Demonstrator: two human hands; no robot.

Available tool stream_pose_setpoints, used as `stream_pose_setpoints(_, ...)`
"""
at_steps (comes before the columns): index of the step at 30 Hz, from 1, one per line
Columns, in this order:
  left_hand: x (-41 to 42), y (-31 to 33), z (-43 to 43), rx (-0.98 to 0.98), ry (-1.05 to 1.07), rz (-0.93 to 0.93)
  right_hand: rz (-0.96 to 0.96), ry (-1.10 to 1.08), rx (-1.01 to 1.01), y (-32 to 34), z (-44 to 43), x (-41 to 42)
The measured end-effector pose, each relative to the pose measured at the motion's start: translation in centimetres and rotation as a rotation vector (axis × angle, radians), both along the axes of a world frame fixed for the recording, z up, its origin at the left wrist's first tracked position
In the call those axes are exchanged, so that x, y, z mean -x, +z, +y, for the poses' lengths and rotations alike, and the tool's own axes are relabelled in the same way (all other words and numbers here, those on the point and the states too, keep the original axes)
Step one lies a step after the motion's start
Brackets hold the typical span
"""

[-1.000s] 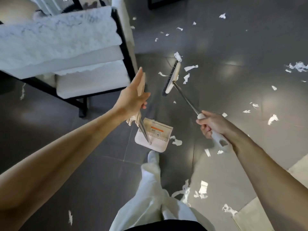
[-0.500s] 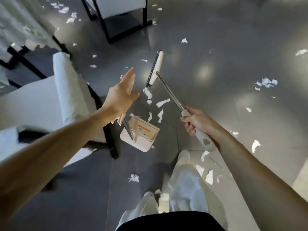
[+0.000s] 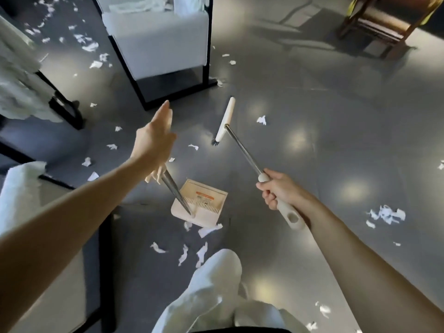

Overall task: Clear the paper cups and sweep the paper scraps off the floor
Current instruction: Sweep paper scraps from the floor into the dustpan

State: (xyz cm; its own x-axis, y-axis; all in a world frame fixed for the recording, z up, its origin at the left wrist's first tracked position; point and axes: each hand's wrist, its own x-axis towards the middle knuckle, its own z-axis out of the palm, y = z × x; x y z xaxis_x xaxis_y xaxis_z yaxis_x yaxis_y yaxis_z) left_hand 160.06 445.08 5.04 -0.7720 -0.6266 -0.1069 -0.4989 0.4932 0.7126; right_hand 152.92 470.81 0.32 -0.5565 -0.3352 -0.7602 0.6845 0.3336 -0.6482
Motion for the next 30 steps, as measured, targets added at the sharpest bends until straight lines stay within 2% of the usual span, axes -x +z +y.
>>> stream_pose_setpoints(6, 19.4, -1.0, -4.2, -0.011, 0.003, 0.041, -0.005, 0.082, -0.026, -0.2, -3.8, 19.1)
stream_pose_setpoints(10, 33.2, -0.7, -8.3, -0.014, -0.086, 0.086, 0.020, 0.048, 0.022, 0.5, -7.8, 32.2)
stream_pose_setpoints(16, 52.9, 0.5, -12.5, 0.085, -0.180, 0.118, 0.029, -0.018, 0.047, 1.3, -13.0, 49.5)
stream_pose_setpoints(20, 67.1, -0.9, -15.9, 0.038, -0.195, 0.122, 0.051, -0.033, 0.050, 1.0, -16.5, 63.5)
stream_pose_setpoints(24, 81.1, -2.1, -19.1, 0.050, -0.167, 0.075, 0.061, 0.006, 0.048, 0.3, -20.1, 78.0)
stream_pose_setpoints(30, 100.8, 0.4, -25.0, 0.072, -0.067, 0.115, 0.098, 0.071, 0.001, 2.6, -26.5, 99.6)
